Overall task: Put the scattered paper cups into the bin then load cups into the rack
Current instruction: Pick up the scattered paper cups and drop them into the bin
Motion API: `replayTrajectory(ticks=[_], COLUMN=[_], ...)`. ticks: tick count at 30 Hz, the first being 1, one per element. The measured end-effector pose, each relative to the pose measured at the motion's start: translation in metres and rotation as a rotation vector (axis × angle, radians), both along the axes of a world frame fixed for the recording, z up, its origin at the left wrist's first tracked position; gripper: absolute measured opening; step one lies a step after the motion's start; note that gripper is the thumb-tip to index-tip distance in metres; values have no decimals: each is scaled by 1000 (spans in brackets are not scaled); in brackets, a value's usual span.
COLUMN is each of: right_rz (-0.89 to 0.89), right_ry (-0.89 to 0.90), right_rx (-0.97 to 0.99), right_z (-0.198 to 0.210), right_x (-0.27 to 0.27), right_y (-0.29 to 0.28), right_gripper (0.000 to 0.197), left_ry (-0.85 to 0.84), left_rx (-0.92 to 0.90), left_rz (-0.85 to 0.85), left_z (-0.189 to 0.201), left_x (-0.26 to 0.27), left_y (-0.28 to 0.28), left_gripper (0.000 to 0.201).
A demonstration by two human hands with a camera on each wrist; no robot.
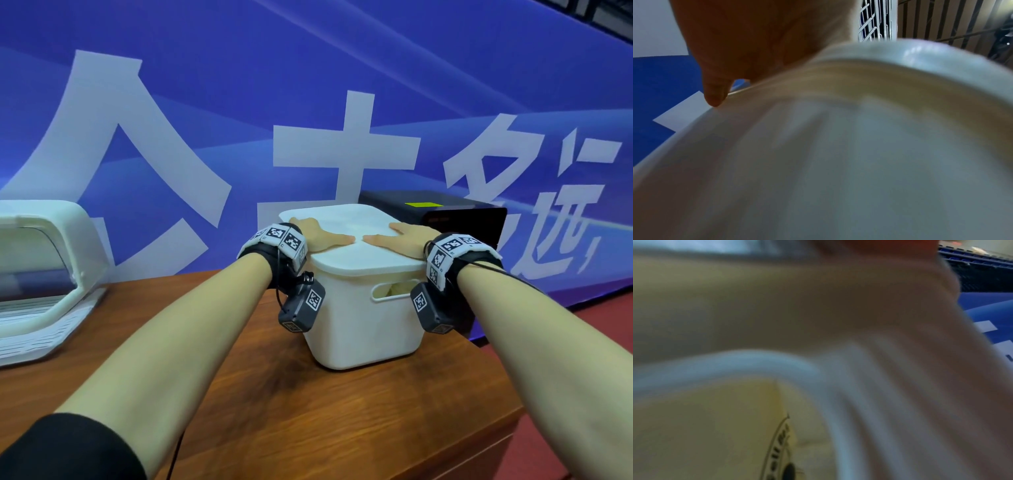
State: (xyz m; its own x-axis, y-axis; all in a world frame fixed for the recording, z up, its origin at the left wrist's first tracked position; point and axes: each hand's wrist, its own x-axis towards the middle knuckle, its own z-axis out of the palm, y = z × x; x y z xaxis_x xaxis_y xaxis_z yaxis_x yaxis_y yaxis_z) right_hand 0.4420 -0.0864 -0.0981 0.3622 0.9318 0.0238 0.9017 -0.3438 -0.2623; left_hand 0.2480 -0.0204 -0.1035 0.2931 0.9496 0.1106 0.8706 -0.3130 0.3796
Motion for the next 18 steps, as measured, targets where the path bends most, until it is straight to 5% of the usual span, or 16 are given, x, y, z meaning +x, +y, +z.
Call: replayTrajectory(ticks=[4,8,18], right_rz=[-69,-99,-97], right_ry=[11,-47,3], right_rx=[-4,-16,-25], right_z=[-2,-3,-4], right_x=[2,6,-2], right_y=[4,8,16], right_gripper=[104,103,100], left_ry=[52,46,137], left_rx=[6,8,-30], left_rz=[41,-14,-64], left_z=[-4,-3,-3], left_x=[3,2,-2], left_y=[4,7,12], left_gripper=[107,87,80])
